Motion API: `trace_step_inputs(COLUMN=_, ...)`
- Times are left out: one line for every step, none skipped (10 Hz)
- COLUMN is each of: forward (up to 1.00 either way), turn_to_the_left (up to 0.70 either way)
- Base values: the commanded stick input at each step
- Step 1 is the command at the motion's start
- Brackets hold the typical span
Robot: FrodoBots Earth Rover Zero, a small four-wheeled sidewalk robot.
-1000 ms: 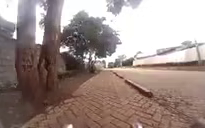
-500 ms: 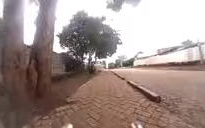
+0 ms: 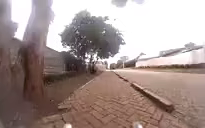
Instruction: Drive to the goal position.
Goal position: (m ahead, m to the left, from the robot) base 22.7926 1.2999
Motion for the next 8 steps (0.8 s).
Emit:
trace_step_inputs(forward=0.7, turn_to_the_left=-0.21)
trace_step_inputs(forward=0.7, turn_to_the_left=-0.26)
trace_step_inputs(forward=0.7, turn_to_the_left=0.08)
trace_step_inputs(forward=0.7, turn_to_the_left=0.08)
trace_step_inputs(forward=0.7, turn_to_the_left=0.07)
trace_step_inputs(forward=0.7, turn_to_the_left=0.03)
trace_step_inputs(forward=0.7, turn_to_the_left=0.0)
trace_step_inputs(forward=0.7, turn_to_the_left=0.02)
